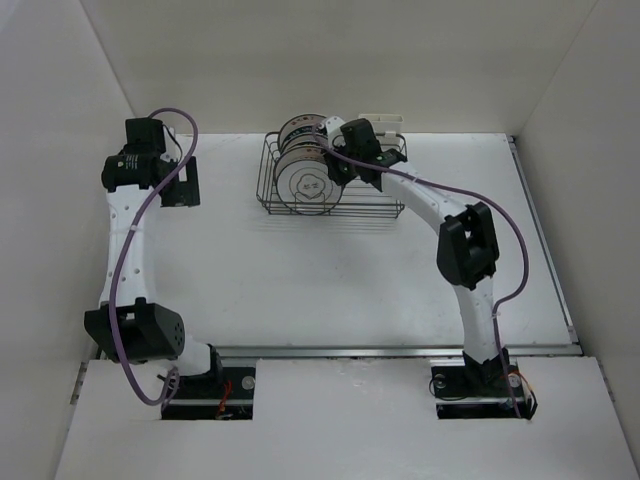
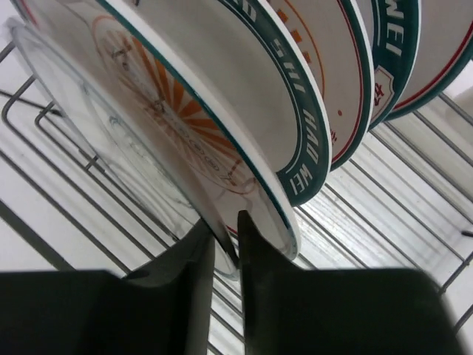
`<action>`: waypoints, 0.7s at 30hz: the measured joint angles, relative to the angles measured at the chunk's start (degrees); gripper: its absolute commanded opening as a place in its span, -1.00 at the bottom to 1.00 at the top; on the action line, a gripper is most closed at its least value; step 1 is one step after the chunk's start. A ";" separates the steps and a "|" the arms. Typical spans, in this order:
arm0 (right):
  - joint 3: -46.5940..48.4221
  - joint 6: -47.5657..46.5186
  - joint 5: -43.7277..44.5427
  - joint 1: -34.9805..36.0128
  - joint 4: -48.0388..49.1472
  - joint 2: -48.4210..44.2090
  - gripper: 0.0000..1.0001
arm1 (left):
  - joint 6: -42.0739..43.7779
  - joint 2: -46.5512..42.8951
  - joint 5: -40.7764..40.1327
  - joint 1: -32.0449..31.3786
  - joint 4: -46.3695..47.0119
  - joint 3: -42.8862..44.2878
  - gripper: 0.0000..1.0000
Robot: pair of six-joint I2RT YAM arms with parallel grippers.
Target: Unload the plates from the dish rack
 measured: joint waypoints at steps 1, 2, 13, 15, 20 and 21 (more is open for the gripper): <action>0.15 -0.17 -0.87 -0.42 -0.02 0.00 -0.76 | 0.00 0.00 -0.11 -0.09 -0.02 0.00 1.00; 0.33 -0.35 -2.08 -0.92 -0.09 0.00 -0.87 | 0.00 -0.02 -0.20 -0.22 -0.02 0.00 1.00; -0.17 -7.37 -6.19 -0.81 -0.57 -2.75 -1.00 | 0.04 -5.84 -1.40 -2.38 -0.07 -2.45 1.00; -0.85 -8.13 -5.03 -0.83 -0.81 -5.57 -1.00 | 0.04 -7.17 -0.70 -2.34 -0.04 -2.67 1.00; -2.78 -7.98 1.64 -0.87 0.04 -17.29 -1.00 | 0.50 -7.58 2.27 -2.80 0.11 -2.64 1.00; -2.82 -7.56 2.99 -0.94 0.33 -19.89 -1.00 | 0.72 -7.04 3.26 -3.06 0.11 -2.27 1.00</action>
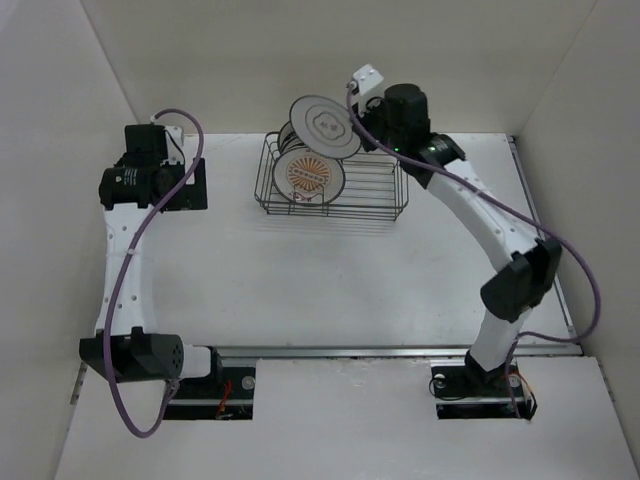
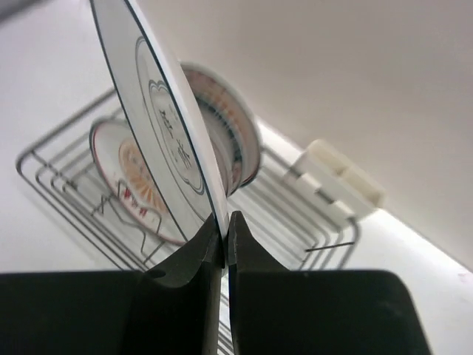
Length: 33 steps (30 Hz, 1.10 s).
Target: Unload the plates from the dish rack
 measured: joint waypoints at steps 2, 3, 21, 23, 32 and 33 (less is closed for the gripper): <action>-0.63 1.40 2.10 -0.33 0.81 -5.57 -1.00 | 0.50 2.01 1.77 -0.85 -0.02 1.53 1.00; -1.55 2.51 2.58 -0.50 1.09 -8.55 -1.00 | 0.96 3.50 2.97 -1.55 -0.26 2.86 1.00; -50.36 25.79 -33.24 -5.88 -6.03 -14.67 -1.00 | 6.84 40.33 5.81 -20.31 14.16 24.59 0.91; -50.36 27.12 -35.06 -6.78 -5.92 -12.92 -1.00 | 7.13 40.98 7.15 -20.24 16.63 24.57 0.88; -50.25 30.53 -35.26 -8.63 -6.36 -6.27 -0.43 | 8.15 45.46 9.22 -20.33 22.08 28.24 0.61; -50.25 30.80 -34.84 -9.05 -6.34 -6.23 -0.32 | 8.28 46.03 9.31 -20.37 22.23 28.26 0.61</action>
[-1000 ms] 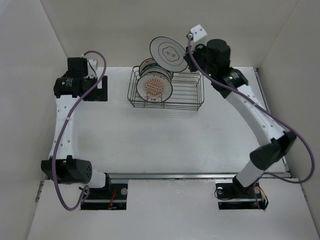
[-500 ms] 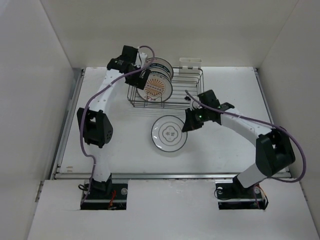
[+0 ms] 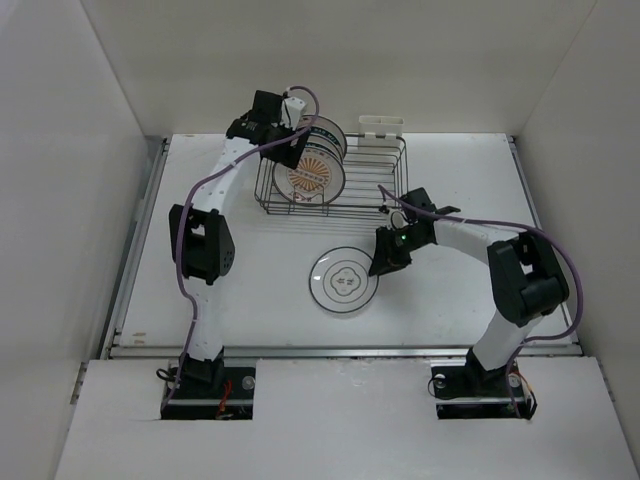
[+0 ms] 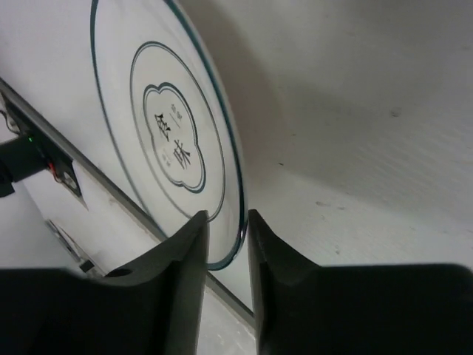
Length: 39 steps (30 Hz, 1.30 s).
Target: Unload the plates from the dish rack
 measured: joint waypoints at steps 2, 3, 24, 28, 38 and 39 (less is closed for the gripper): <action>0.00 0.42 0.42 -1.16 -0.20 0.00 0.03 | 0.26 1.01 0.13 -0.11 -0.04 0.00 0.61; -0.02 0.59 0.87 -1.66 -0.61 0.00 0.11 | 0.31 1.38 0.20 -0.20 -0.02 0.00 0.58; 7.58 -0.52 13.42 -2.51 -9.75 -6.64 0.58 | 5.01 2.36 6.23 -0.22 0.09 0.07 -1.00; 7.58 -0.74 13.57 -2.51 -10.82 -6.80 0.58 | 5.46 2.36 6.71 -0.90 0.04 0.07 -1.00; 8.90 -0.90 13.51 -2.51 -11.98 -7.17 0.58 | 4.46 -1.33 5.09 -0.92 -1.05 0.09 -1.00; 8.94 -0.90 13.49 -2.51 -12.02 -7.39 0.58 | 3.76 -2.47 4.92 -0.81 -1.62 0.26 -1.00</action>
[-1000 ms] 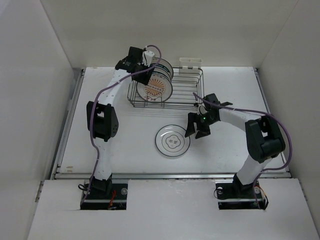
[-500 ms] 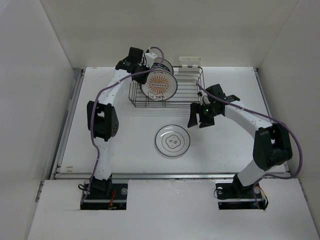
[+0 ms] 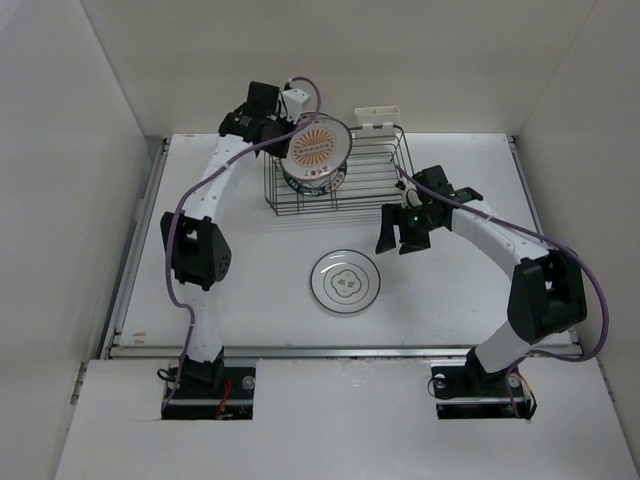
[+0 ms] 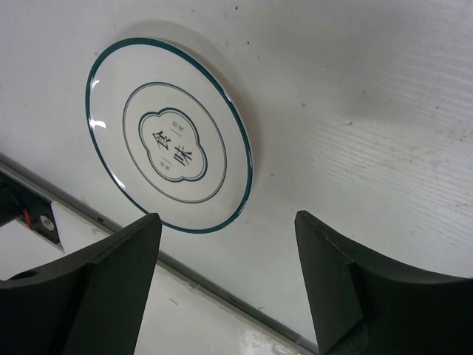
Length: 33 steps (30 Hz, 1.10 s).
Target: Unload the plates from the dish rack
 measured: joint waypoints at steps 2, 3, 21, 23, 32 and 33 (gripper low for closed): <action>0.07 0.00 -0.04 0.00 -0.04 -0.24 0.58 | -1.84 -1.57 0.26 0.28 -2.19 2.32 -1.00; 0.13 0.00 -0.07 0.00 -0.07 -0.28 0.58 | -2.86 -2.38 0.50 0.42 -3.02 3.56 -1.00; 16.11 1.86 -0.52 -0.07 0.09 0.81 0.62 | -10.23 -24.96 4.52 12.37 -25.55 -2.29 -1.00; 20.15 3.13 1.22 -0.50 0.79 1.27 0.65 | -9.22 -26.71 4.66 14.25 -28.76 -5.97 -1.00; 35.95 8.85 16.28 -7.76 5.35 9.16 0.62 | -5.05 -32.09 3.21 19.45 -34.97 -27.74 -1.00; 37.09 9.05 17.86 -8.48 6.03 10.99 0.62 | -4.85 -32.09 3.04 19.91 -34.69 -30.69 -1.00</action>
